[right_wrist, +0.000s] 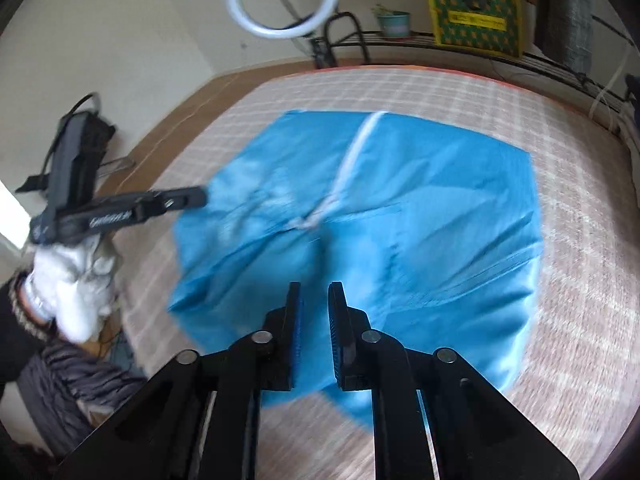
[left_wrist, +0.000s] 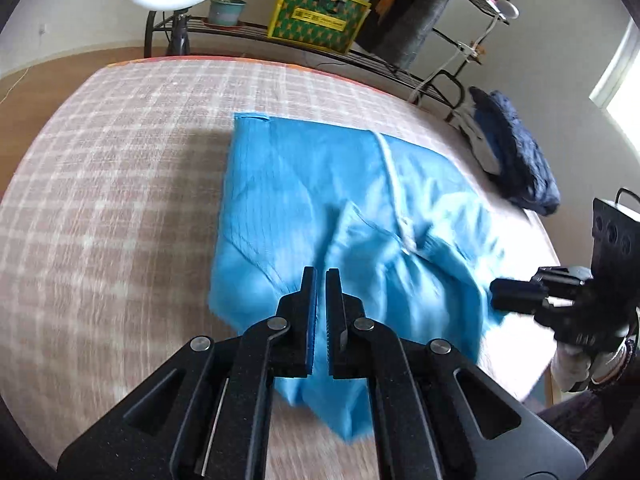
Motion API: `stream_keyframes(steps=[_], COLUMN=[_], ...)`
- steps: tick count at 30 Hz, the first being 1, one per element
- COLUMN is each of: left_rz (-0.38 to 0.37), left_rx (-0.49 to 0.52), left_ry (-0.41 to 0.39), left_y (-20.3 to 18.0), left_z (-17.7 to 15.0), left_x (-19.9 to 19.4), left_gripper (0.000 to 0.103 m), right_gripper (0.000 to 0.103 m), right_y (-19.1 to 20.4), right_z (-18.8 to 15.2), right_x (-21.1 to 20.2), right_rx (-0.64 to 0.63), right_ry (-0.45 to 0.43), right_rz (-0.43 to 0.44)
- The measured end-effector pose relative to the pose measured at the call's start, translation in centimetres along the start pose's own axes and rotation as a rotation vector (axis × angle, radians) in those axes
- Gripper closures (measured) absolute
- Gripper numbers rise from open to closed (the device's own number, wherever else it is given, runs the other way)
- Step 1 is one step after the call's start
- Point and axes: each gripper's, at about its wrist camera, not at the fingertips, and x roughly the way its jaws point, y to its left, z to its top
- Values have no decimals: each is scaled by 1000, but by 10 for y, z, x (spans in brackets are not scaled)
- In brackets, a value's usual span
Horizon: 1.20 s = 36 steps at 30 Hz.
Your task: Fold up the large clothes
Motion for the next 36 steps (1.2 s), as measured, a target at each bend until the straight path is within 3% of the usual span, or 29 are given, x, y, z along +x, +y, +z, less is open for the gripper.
stream_keyframes(steps=[1, 3, 6, 8, 12, 13, 15, 16, 17, 20, 23, 24, 26, 29, 32, 36], left_rz=[5, 4, -3, 3, -47, -47, -31, -19, -2, 74, 130, 118, 112, 101, 80, 38], left_rx=[18, 35, 19, -19, -166, -169, -123, -90, -60, -13, 9, 14, 34, 6, -16, -87], left_ry=[7, 21, 23, 26, -25, -33, -54, -51, -41, 41, 113, 79, 99, 70, 4, -38], left_y=[-4, -6, -1, 8, 38, 40, 38, 36, 36, 44, 59, 61, 61, 66, 65, 69], left_z=[-3, -9, -11, -6, 11, 17, 30, 34, 36, 32, 17, 14, 14, 25, 43, 63], left_x=[-4, -14, -23, -23, -22, -20, -12, -4, 4, 38, 64, 62, 61, 46, 29, 25], left_gripper=[98, 70, 51, 47, 46, 47, 57, 59, 61, 73, 73, 72, 72, 72, 72, 72], right_gripper=[85, 82, 76, 53, 49, 49, 52, 61, 68, 68, 68, 68, 68, 70, 70, 71], right_y=[8, 23, 24, 21, -4, -9, -18, -24, -31, -50, -72, -78, -82, -60, -50, -36], right_z=[-6, -19, -30, -33, -29, -27, -17, -10, -3, 10, 11, 5, -9, -9, 14, 59], right_x=[-2, -7, -16, -24, -42, -48, -52, -51, -48, -32, -5, 5, 26, 24, -9, -17], right_rx=[-15, -32, -16, -2, 76, 85, 82, 81, 81, 93, 146, 176, 197, 45, 52, -20], right_ry=[6, 20, 23, 7, -115, -154, -189, -199, -202, -187, -104, -65, 22, 60, -42, -126], right_rz=[-1, -13, -17, -37, -85, -99, -145, -159, -172, -216, -214, -207, -184, -248, -168, -179])
